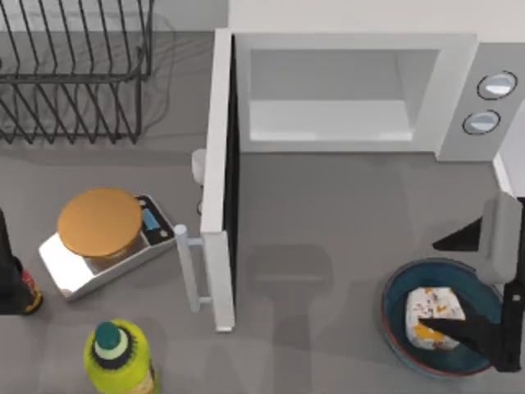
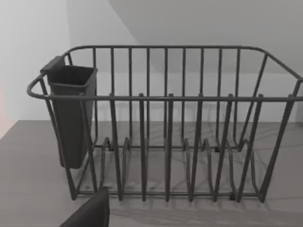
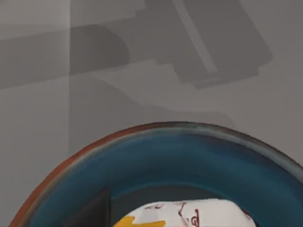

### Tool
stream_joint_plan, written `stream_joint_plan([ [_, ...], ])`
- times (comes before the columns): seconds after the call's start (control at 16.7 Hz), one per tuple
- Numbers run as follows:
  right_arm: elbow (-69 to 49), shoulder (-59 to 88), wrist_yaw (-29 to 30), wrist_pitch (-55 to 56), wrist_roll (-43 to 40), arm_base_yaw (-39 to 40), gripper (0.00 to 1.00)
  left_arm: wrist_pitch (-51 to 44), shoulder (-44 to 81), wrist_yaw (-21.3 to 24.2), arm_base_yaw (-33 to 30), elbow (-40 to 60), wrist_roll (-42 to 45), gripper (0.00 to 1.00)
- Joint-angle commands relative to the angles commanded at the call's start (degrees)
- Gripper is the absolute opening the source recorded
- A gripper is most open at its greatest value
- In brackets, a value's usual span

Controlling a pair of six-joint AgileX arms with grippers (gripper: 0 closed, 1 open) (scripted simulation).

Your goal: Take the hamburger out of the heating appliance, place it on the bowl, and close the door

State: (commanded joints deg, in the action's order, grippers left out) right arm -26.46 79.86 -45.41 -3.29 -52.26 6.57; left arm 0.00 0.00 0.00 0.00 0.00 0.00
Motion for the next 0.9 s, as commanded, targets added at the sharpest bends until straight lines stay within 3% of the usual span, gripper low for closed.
stream_joint_plan([
  [0.6, 17.17, -56.3, 29.46, 2.13, 33.95, -4.26, 1.0, 0.0, 0.0, 0.0, 0.0, 0.0, 0.0, 1.0],
  [0.9, 24.39, -75.33, 41.85, 3.03, 48.16, -6.05, 1.0, 0.0, 0.0, 0.0, 0.0, 0.0, 0.0, 1.0],
])
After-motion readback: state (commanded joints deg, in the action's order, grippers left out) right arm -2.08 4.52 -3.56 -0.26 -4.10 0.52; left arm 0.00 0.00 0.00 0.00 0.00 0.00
